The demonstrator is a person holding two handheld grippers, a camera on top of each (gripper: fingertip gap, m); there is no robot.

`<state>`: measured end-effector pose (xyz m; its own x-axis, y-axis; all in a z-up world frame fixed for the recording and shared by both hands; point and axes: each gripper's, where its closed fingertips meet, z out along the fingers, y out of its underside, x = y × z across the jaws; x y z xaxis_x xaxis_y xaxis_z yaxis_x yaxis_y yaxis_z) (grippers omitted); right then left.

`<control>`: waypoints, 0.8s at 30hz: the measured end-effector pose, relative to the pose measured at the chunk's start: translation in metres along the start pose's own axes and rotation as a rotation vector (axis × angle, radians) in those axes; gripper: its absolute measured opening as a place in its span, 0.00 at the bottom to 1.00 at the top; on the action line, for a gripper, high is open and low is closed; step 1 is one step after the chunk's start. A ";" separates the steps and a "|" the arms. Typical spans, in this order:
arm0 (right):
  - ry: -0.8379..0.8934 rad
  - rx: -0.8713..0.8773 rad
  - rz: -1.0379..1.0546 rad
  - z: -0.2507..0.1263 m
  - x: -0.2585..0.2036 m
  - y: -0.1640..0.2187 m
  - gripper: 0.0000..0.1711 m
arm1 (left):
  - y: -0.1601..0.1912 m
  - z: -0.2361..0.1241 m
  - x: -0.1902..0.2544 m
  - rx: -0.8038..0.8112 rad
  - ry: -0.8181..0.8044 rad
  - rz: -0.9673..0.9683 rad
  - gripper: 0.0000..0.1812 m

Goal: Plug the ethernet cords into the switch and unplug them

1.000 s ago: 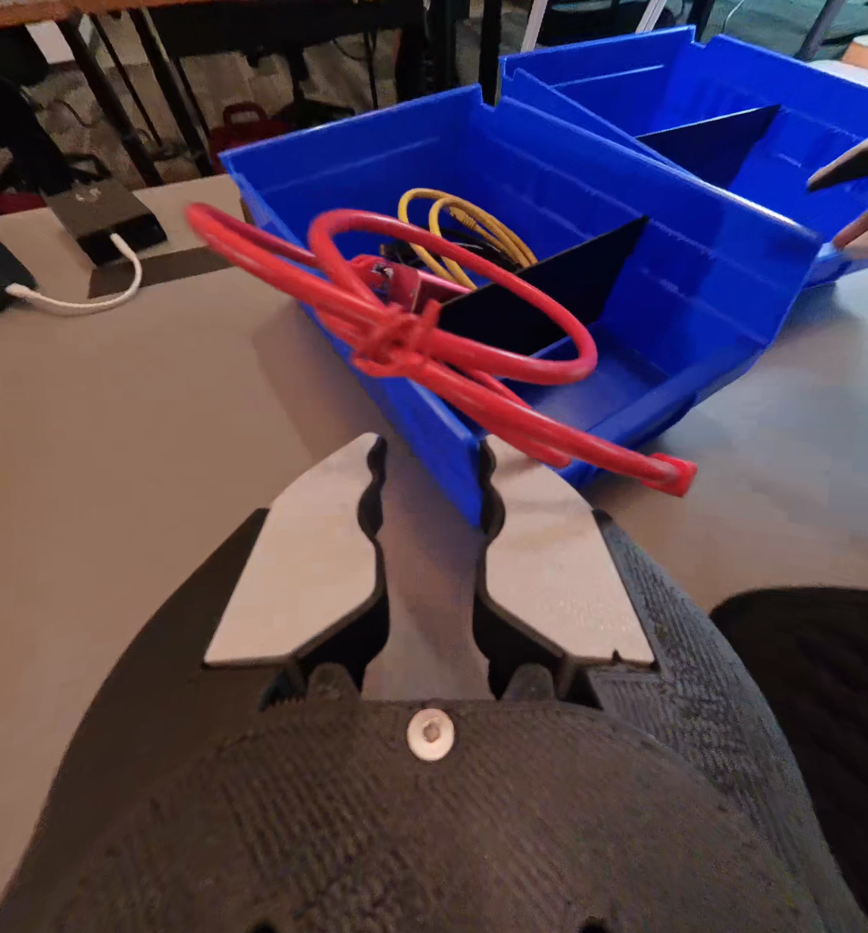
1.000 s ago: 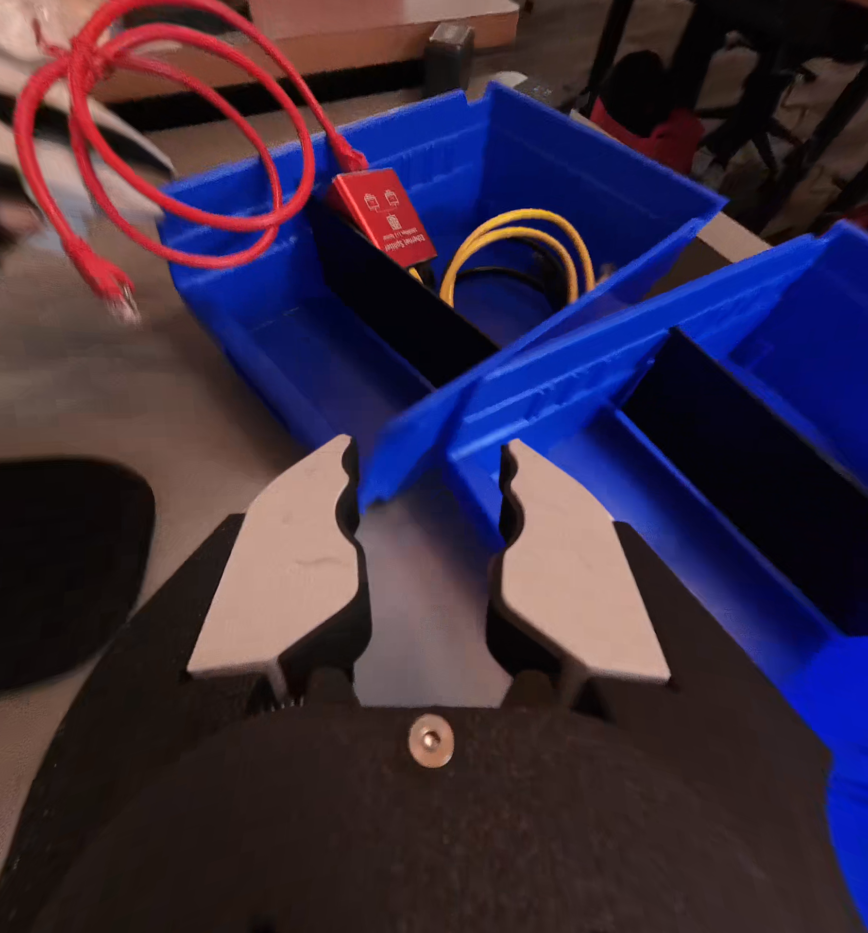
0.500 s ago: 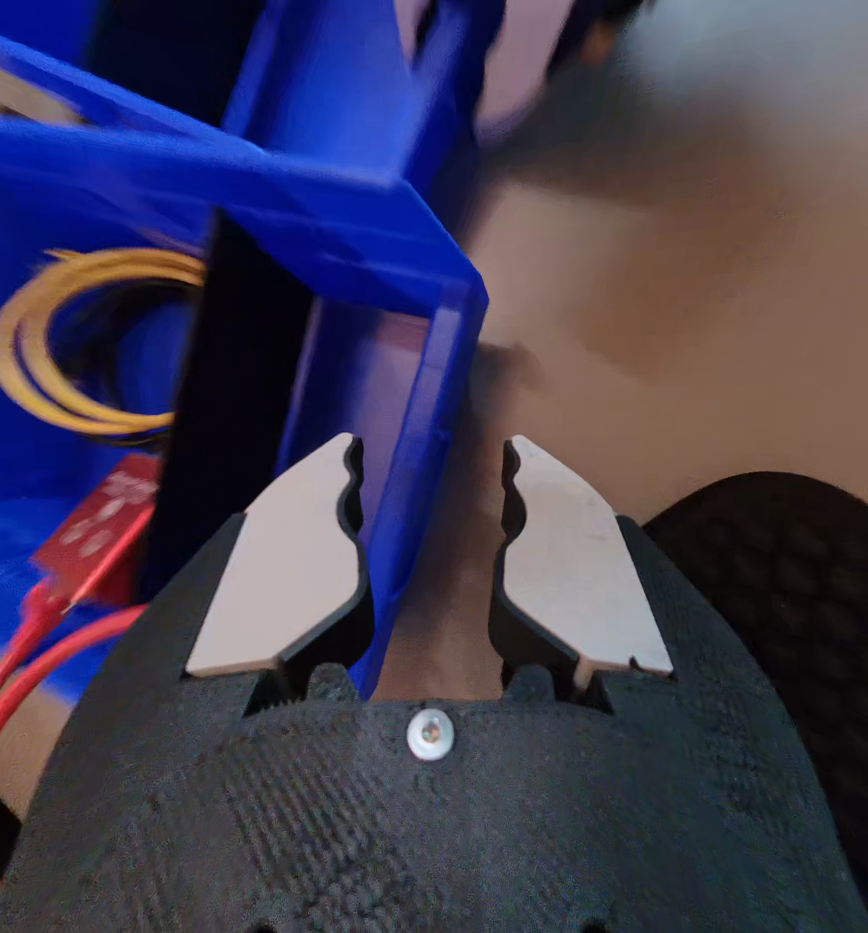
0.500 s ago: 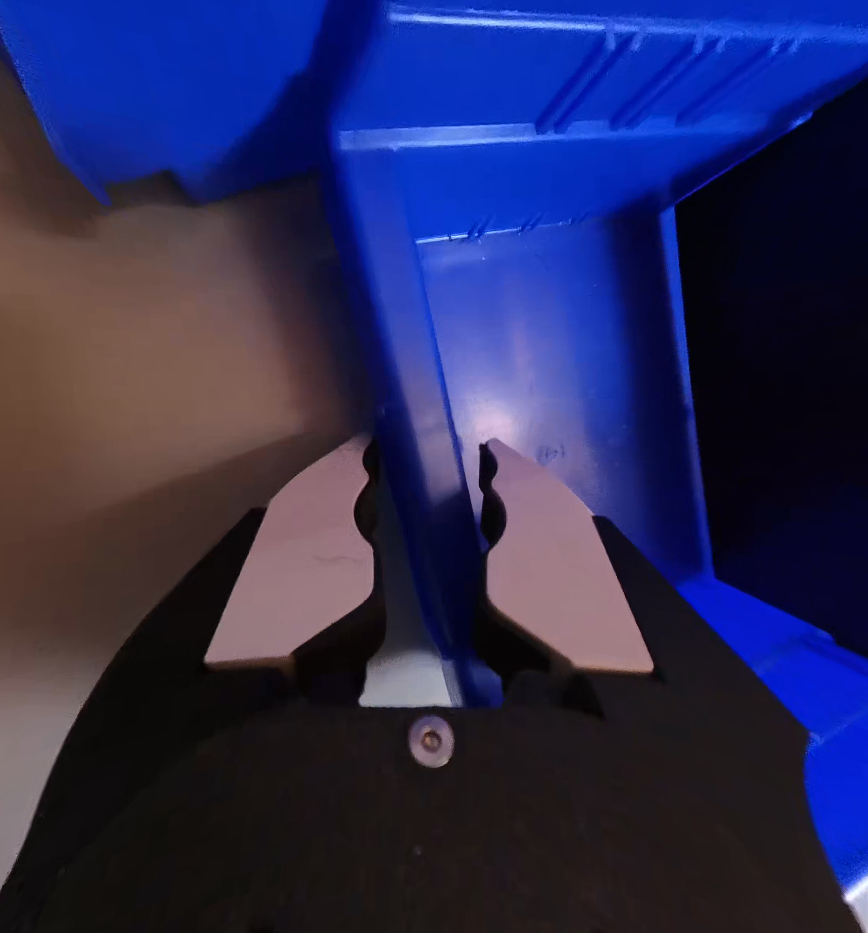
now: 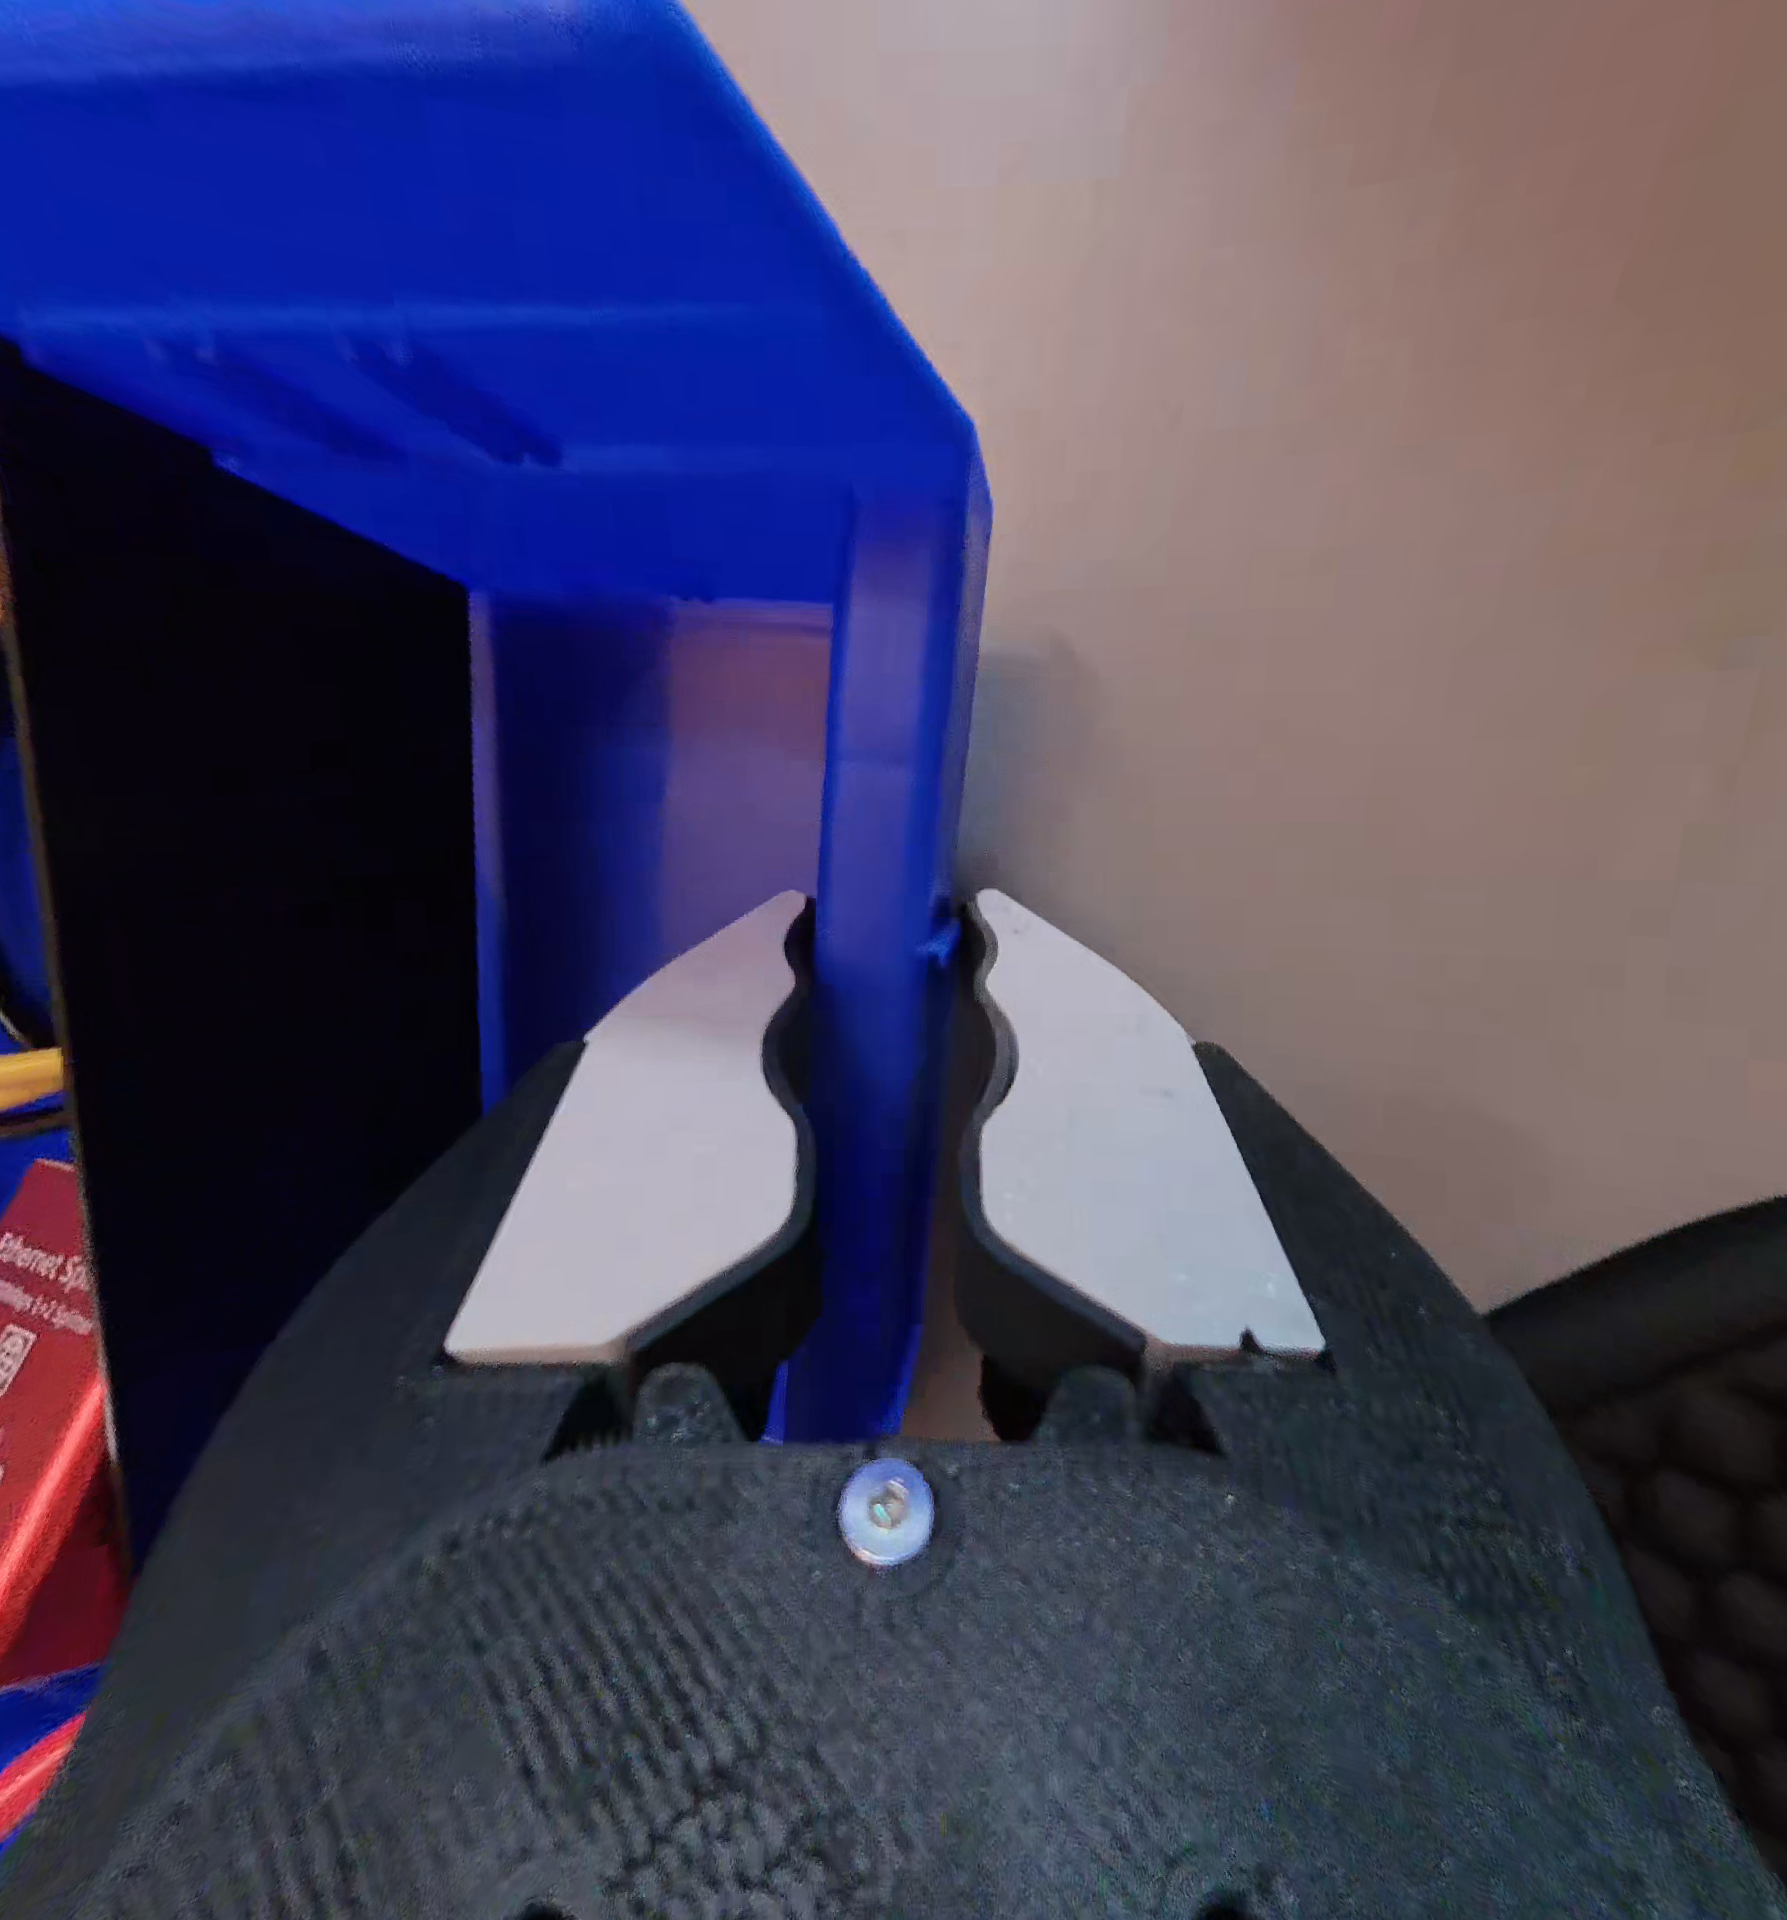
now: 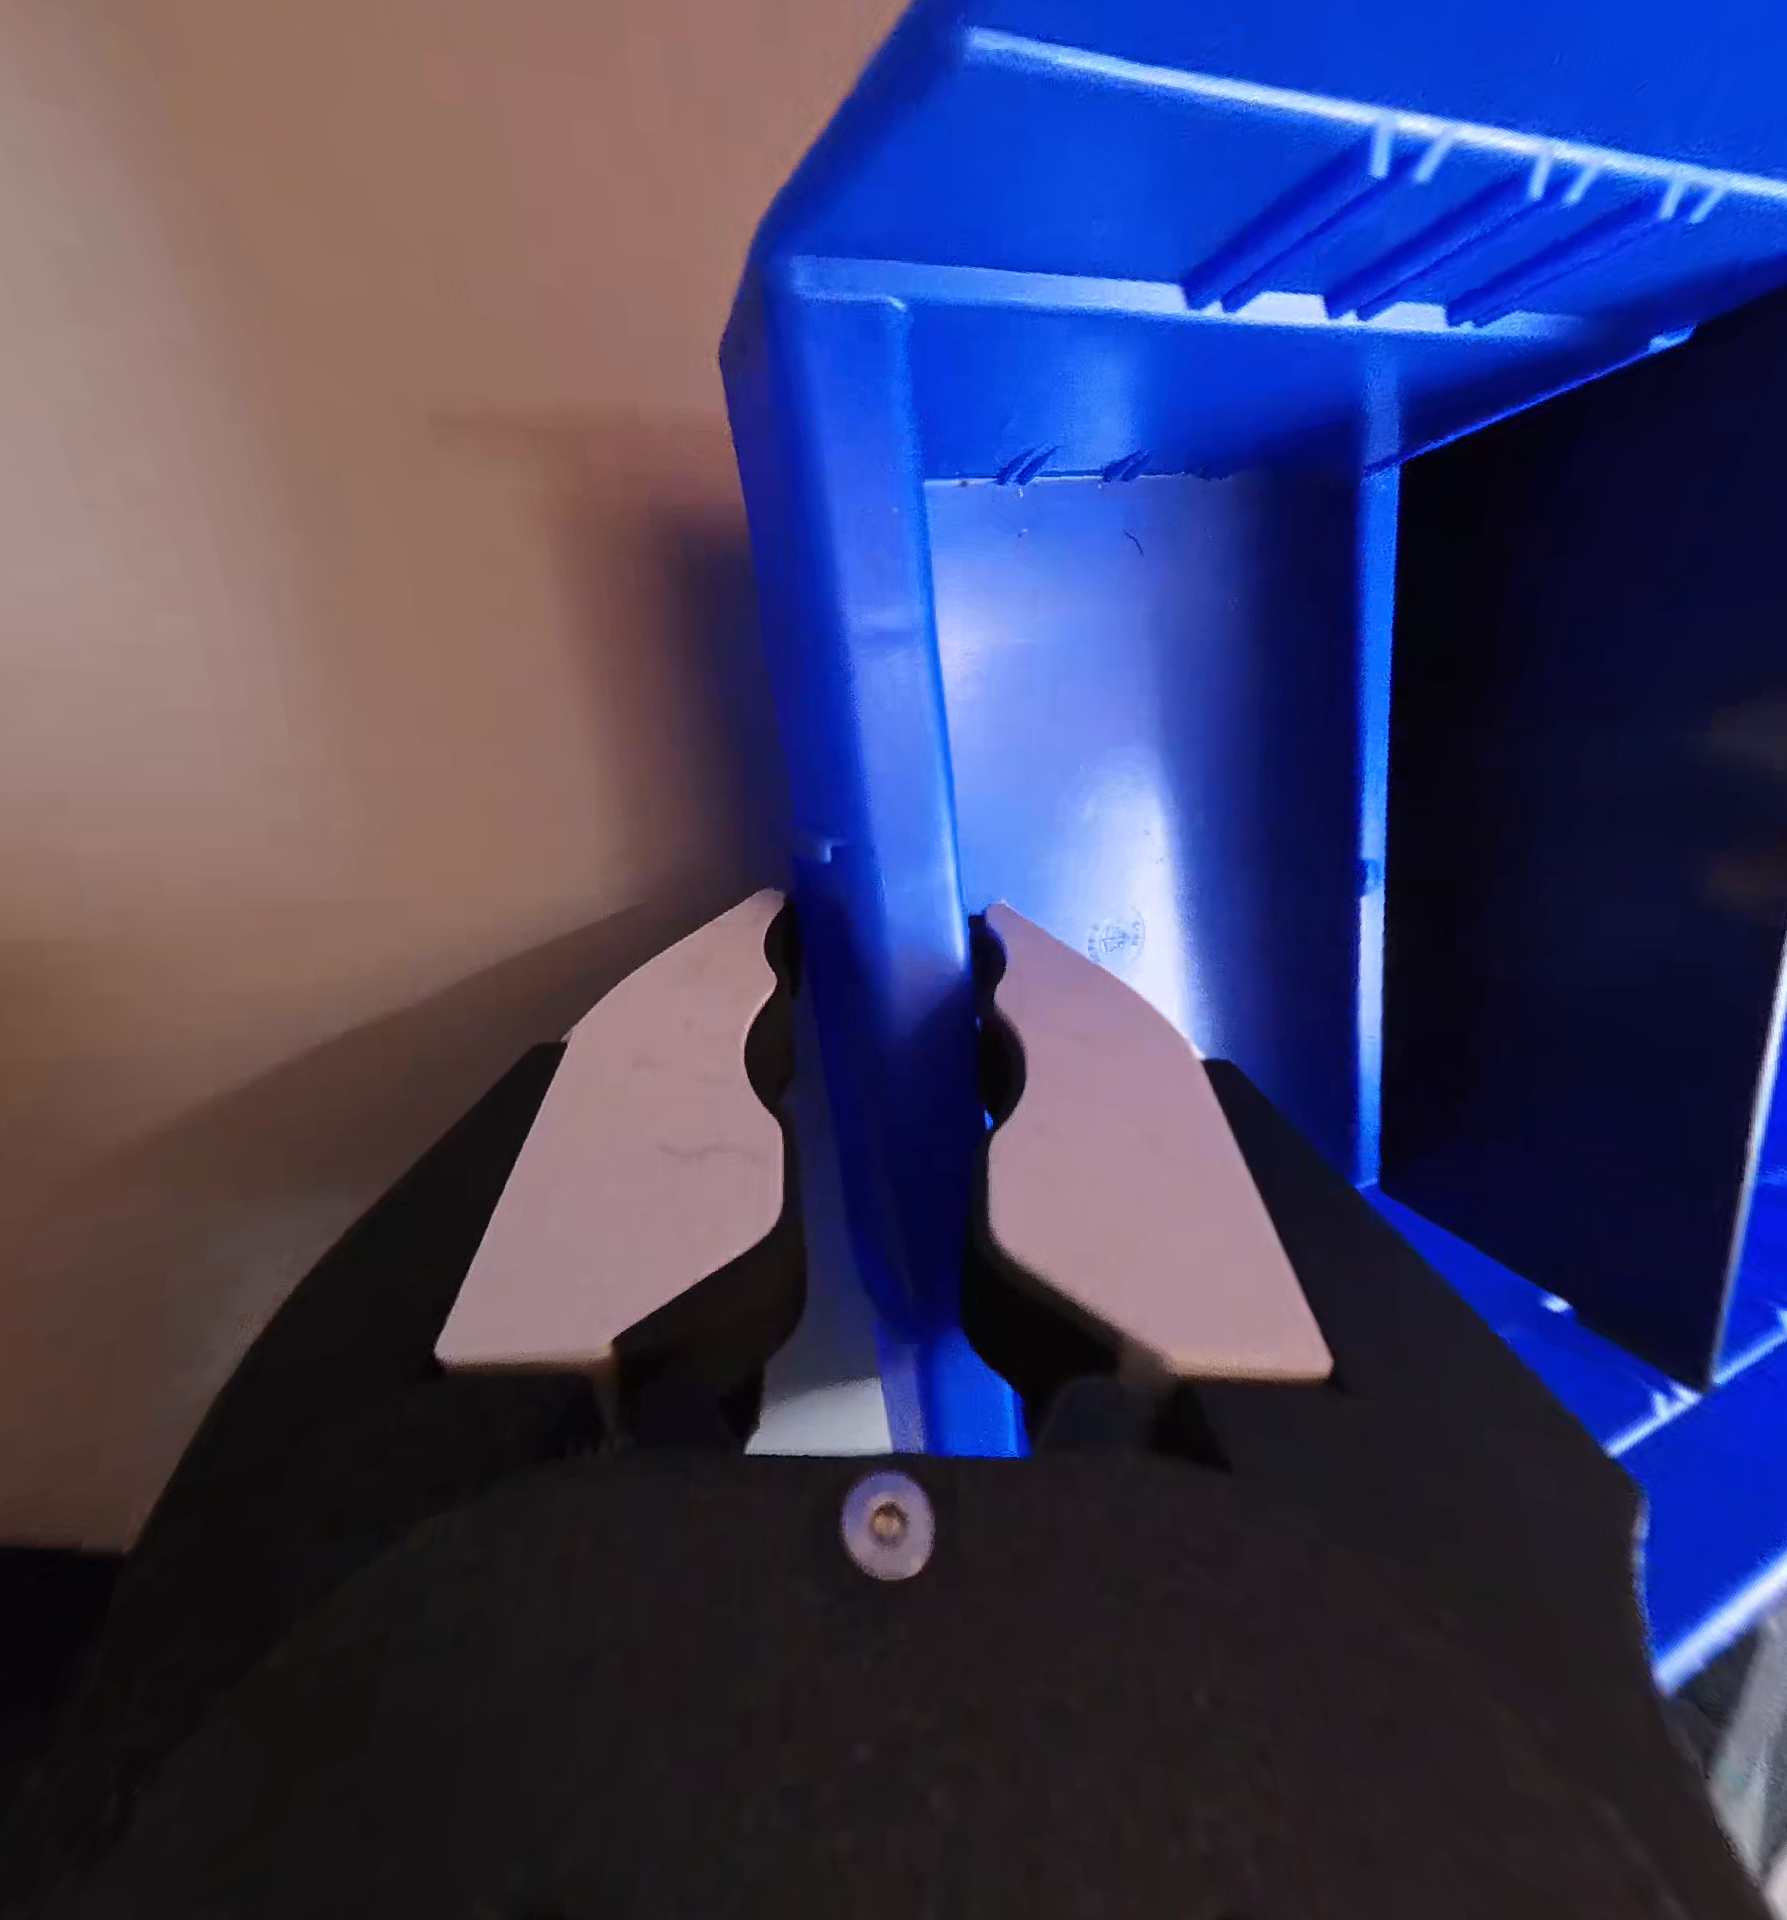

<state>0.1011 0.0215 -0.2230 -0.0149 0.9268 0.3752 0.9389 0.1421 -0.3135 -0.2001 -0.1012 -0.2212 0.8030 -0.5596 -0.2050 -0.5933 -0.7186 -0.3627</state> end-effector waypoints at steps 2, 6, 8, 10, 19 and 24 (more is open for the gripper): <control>0.021 -0.044 0.027 -0.003 0.013 0.026 0.18 | -0.002 0.002 -0.005 0.012 -0.007 0.001 0.14; 0.051 -0.065 0.074 -0.001 0.045 0.058 0.17 | -0.004 0.004 -0.012 0.019 -0.009 0.000 0.14; 0.061 -0.063 0.075 0.003 0.061 0.066 0.17 | -0.005 0.005 -0.017 0.021 -0.009 0.007 0.14; 0.067 -0.055 0.051 0.008 0.075 0.069 0.17 | -0.006 0.007 -0.024 0.022 -0.010 0.010 0.14; 0.218 0.148 0.236 -0.008 0.116 0.025 0.24 | -0.016 0.001 -0.064 0.085 -0.108 -0.002 0.18; 0.184 0.653 0.491 -0.070 0.103 -0.041 0.27 | -0.034 -0.059 -0.086 0.249 -0.149 -0.090 0.19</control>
<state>0.0850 0.0872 -0.1107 0.4534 0.8724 0.1824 0.4350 -0.0380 -0.8996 -0.2524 -0.0534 -0.1376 0.8619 -0.4182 -0.2868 -0.5025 -0.6285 -0.5937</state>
